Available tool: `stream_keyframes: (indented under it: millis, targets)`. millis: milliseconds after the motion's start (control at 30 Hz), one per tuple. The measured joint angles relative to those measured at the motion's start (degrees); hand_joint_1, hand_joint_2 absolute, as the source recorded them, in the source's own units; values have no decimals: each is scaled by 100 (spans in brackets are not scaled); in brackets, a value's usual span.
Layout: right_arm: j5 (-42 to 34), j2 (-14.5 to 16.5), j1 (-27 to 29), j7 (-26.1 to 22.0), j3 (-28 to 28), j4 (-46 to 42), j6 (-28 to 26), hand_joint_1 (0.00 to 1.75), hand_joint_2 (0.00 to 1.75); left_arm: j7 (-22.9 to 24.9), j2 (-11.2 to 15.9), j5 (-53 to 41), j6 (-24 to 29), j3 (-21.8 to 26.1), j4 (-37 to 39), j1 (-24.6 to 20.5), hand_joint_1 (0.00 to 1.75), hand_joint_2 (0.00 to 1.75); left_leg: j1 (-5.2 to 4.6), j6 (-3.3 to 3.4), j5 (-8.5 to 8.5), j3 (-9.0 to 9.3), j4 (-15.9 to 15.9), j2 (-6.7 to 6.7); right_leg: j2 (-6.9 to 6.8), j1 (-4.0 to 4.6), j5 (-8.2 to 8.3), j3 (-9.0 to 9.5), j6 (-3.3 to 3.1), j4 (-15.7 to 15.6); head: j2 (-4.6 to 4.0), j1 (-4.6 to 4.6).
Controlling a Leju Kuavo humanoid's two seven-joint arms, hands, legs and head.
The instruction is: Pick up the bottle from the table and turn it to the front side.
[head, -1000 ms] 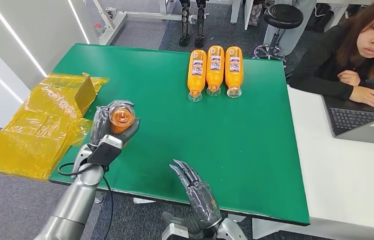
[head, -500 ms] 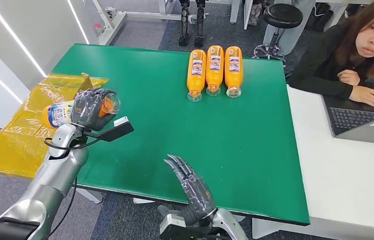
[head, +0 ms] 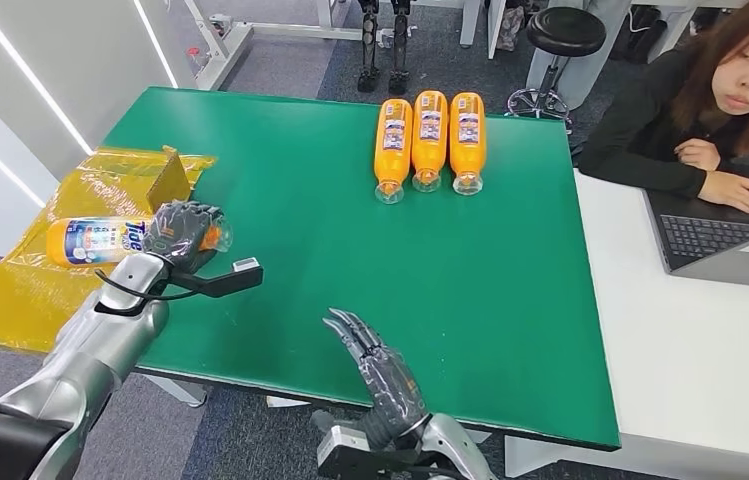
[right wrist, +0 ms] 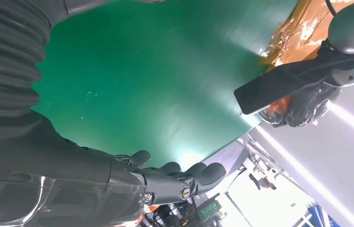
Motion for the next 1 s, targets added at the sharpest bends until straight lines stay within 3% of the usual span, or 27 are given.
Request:
stream_keyframes:
  millis: [233, 367, 500, 1000]
  targets:
    - [-14, -14, 6, 0, 11, 0, 1, 0, 175, 300, 16, -205, -403, -139, 277, -93, 171, 175, 0, 0, 0, 1, 0, 0, 0, 0, 0, 0, 0, 0, 0, 0]
    - [-48, -45, 14, 27, 22, -1, 1, 0, 175, 598, -3, -266, -584, -180, 443, -86, 2, 175, 0, 0, 0, 0, 0, 0, 0, 0, 0, 0, 0, 0, 0, 1]
    - [-53, -50, 10, 155, 39, -20, 8, 0, 175, 786, -34, -331, -648, -198, 556, -86, 0, 175, 0, 0, 0, 0, 0, 0, -1, 0, 0, 0, 0, 0, 0, 1]
    - [96, -46, -23, 197, 64, -29, 193, 0, 175, 735, -63, -480, -285, -210, 656, -4, 0, 175, 0, 0, 0, 0, 0, -1, -2, 0, 0, 2, 0, 1, 0, 1]
